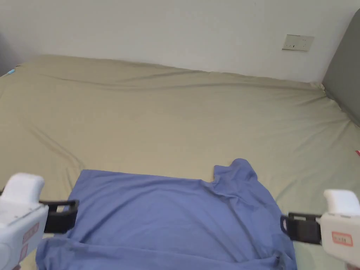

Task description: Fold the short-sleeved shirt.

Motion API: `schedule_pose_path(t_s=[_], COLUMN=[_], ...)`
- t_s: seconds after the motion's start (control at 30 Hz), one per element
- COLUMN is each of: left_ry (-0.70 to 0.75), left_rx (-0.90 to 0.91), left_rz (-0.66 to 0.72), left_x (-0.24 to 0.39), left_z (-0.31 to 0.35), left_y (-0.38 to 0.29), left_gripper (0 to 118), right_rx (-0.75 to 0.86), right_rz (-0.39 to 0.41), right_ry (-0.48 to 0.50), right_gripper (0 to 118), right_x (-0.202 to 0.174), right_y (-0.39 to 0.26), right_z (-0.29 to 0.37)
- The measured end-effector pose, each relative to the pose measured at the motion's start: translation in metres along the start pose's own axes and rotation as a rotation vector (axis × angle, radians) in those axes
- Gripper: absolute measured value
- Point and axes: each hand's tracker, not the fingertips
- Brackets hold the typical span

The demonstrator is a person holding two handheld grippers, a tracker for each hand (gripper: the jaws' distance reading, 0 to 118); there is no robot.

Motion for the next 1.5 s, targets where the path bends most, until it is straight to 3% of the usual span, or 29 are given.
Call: schedule_pose_path(t_s=[0.13, 0.23, 0.27, 0.3, 0.33, 0.37, 0.4, 0.53, 0.6, 0.8, 1.0, 1.17, 1.23, 1.33, 1.37, 1.5], left_ry=[0.017, 0.01, 0.035, 0.058, 0.069, 0.076, 0.08, 0.089, 0.093, 0.056, -0.034, 0.02, 0.073, 0.064, 0.064, 0.093], left_rx=[0.251, 0.41, 0.447, 0.466, 0.482, 0.482, 0.503, 0.545, 0.538, 0.439, 0.095, -0.145, -0.235, -0.254, -0.269, -0.349], left_rz=[0.076, 0.093, 0.086, 0.076, 0.059, 0.049, 0.04, 0.008, -0.003, -0.002, 0.007, 0.061, 0.082, 0.075, 0.076, 0.092], left_x=[0.018, 0.037, 0.045, 0.053, 0.059, 0.067, 0.073, 0.092, 0.097, 0.098, 0.071, 0.029, 0.015, 0.0, -0.004, -0.014], left_z=[0.041, 0.067, 0.073, 0.078, 0.079, 0.08, 0.081, 0.078, 0.072, 0.035, -0.059, -0.169, -0.212, -0.264, -0.281, -0.327], left_y=[0.054, 0.08, 0.085, 0.09, 0.093, 0.096, 0.096, 0.095, 0.095, 0.09, 0.044, 0.008, 0.004, 0.006, 0.006, 0.003], left_gripper=[111, 108, 103, 93, 75, 45, 27, 0, 0, 0, 0, 0, 16, 102, 116, 115], right_rx=[0.303, 0.455, 0.497, 0.529, 0.561, 0.588, 0.607, 0.647, 0.617, 0.535, 0.419, 0.336, 0.3, 0.282, 0.273, 0.236], right_rz=[0.064, 0.086, 0.097, 0.109, 0.122, 0.14, 0.15, 0.212, 0.266, 0.226, 0.195, 0.157, 0.143, 0.164, 0.174, 0.167], right_ry=[-0.062, -0.08, -0.083, -0.09, -0.094, -0.099, -0.105, -0.08, -0.11, -0.066, -0.055, -0.079, -0.069, -0.093, -0.104, -0.13], right_gripper=[106, 99, 91, 78, 57, 21, 1, 1, 1, 1, 1, 1, 1, 1, 1, 1], right_x=[-0.049, -0.083, -0.094, -0.103, -0.112, -0.119, -0.125, -0.144, -0.152, -0.148, -0.128, -0.102, -0.094, -0.085, -0.081, -0.066], right_y=[0.041, 0.055, 0.057, 0.059, 0.059, 0.059, 0.059, 0.051, 0.05, 0.051, 0.042, 0.037, 0.039, 0.038, 0.039, 0.039], right_z=[0.053, 0.079, 0.086, 0.091, 0.095, 0.095, 0.095, 0.095, 0.084, 0.042, -0.004, -0.042, -0.055, -0.068, -0.073, -0.083])
